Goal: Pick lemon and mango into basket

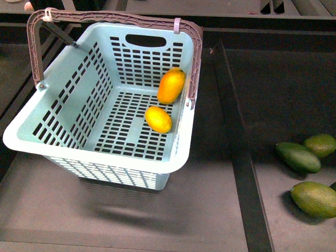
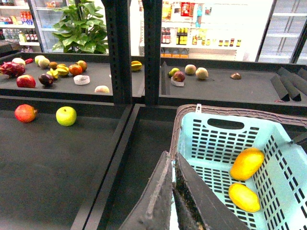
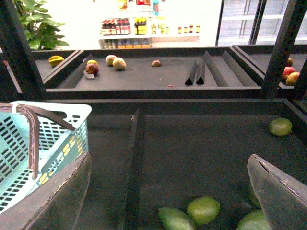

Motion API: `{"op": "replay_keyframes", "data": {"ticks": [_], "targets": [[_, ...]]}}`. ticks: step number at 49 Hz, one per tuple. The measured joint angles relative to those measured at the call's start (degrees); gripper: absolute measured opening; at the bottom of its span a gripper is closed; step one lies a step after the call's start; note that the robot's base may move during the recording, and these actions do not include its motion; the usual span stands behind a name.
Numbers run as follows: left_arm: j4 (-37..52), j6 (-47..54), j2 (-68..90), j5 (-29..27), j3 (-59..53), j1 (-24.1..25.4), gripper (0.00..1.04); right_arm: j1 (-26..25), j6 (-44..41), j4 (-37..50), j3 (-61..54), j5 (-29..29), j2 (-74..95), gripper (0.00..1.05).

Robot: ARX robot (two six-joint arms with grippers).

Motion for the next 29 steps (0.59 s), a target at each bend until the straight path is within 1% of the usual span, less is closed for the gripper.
{"op": "replay_keyframes", "data": {"ticks": [24, 25, 27, 29], "targets": [[0.0, 0.0, 0.0, 0.0, 0.0, 0.0, 0.03, 0.0, 0.0, 0.0, 0.0, 0.0, 0.0, 0.96], [0.0, 0.0, 0.0, 0.0, 0.0, 0.0, 0.05, 0.0, 0.0, 0.0, 0.0, 0.0, 0.0, 0.96], [0.0, 0.0, 0.0, 0.0, 0.0, 0.0, 0.15, 0.0, 0.0, 0.0, 0.0, 0.0, 0.0, 0.96], [0.0, 0.0, 0.0, 0.0, 0.0, 0.0, 0.21, 0.0, 0.0, 0.0, 0.0, 0.0, 0.0, 0.96]]}}
